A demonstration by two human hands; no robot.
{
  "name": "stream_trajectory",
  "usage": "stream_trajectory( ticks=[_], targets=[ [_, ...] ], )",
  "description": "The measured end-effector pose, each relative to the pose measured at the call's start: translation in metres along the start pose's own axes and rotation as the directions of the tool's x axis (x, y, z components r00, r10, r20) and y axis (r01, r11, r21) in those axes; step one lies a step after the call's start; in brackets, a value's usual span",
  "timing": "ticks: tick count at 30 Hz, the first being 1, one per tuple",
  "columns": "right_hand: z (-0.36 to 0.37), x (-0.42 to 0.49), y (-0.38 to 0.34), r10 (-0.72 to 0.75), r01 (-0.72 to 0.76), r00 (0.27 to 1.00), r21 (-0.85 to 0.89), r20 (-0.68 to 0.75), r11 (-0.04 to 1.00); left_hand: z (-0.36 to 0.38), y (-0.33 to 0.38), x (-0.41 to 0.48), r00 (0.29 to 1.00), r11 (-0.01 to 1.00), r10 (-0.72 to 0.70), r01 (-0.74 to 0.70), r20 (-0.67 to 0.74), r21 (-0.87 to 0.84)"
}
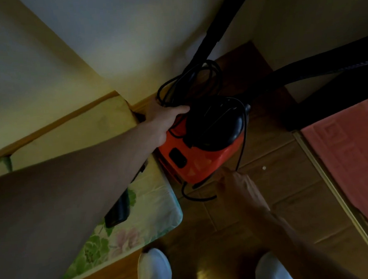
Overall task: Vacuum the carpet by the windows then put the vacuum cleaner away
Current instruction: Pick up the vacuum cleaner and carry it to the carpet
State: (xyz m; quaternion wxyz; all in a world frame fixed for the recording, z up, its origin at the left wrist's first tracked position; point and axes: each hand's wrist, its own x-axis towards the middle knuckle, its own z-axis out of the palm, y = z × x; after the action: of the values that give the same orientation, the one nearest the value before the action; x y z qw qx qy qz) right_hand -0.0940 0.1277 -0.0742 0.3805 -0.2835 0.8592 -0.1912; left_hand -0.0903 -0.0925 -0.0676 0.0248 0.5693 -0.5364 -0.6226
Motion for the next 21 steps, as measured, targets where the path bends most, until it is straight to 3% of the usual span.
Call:
stream_trajectory(
  ticks=[4, 9, 15, 21],
  targets=[
    [0.007, -0.008, 0.001, -0.008, 0.007, 0.999, 0.026, 0.031, 1.0, 0.006, -0.016, 0.007, 0.997, 0.995, 0.046, -0.05, -0.054, -0.083],
    [0.009, -0.022, -0.007, -0.007, 0.005, 0.998, 0.034, 0.069, 0.999, -0.003, -0.016, -0.007, 0.992, 0.978, 0.122, -0.118, 0.015, -0.173],
    [0.006, -0.03, -0.012, 0.054, -0.059, 0.997, 0.078, 0.056, 0.995, -0.023, -0.004, -0.05, 0.928, 0.922, 0.211, -0.085, 0.308, -0.378],
    [-0.01, -0.039, -0.023, 0.144, -0.151, 0.988, 0.199, 0.052, 0.968, -0.033, 0.007, -0.096, 0.892, 0.943, 0.169, -0.022, 0.419, -0.332]
  ],
)
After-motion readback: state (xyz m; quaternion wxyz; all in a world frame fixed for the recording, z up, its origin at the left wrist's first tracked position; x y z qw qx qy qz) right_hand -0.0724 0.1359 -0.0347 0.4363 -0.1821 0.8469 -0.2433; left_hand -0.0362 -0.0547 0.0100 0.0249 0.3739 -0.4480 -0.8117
